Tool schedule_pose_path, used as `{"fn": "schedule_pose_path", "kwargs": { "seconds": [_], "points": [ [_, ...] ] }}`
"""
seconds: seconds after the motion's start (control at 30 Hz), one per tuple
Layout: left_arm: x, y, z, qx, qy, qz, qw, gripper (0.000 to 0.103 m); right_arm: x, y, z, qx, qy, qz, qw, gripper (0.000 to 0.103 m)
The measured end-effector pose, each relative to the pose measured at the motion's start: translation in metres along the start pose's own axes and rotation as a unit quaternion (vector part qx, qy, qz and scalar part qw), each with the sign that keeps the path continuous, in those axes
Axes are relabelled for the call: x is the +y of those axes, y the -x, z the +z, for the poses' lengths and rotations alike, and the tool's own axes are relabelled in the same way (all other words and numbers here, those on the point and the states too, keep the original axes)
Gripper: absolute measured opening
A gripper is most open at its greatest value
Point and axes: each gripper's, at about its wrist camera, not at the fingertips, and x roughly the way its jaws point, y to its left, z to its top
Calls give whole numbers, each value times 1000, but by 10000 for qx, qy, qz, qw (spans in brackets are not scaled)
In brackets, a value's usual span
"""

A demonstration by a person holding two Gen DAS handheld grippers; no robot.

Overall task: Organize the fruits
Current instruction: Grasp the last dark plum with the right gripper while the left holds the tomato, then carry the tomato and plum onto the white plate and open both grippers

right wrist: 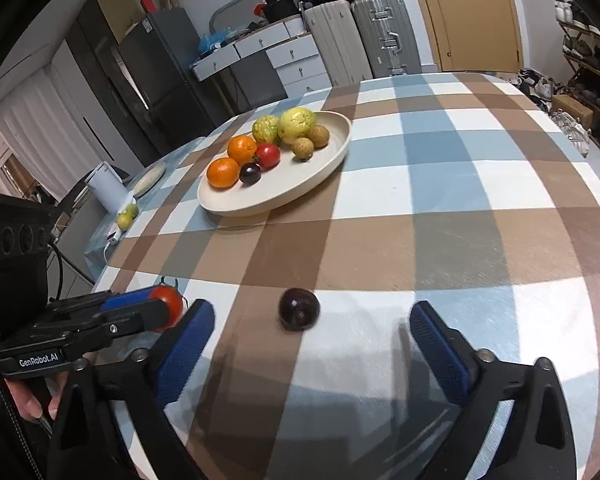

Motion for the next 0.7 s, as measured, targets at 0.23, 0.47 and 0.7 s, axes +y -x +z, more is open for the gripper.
{"fn": "schedule_pose_path", "kwargs": {
  "seconds": [0.23,0.47,0.7],
  "points": [
    [13,2,-2,-22,148,-70,9999,25,6,-11,2,140,152,-166,9996,72],
    [15,3,3,-61,180,-89,9998,25,20,-19,0,293,479,-329,9979,31],
    [19,8,17,-190,247,-16,9995,25,13,-17,7,187,267,-233,9992,24]
  ]
}}
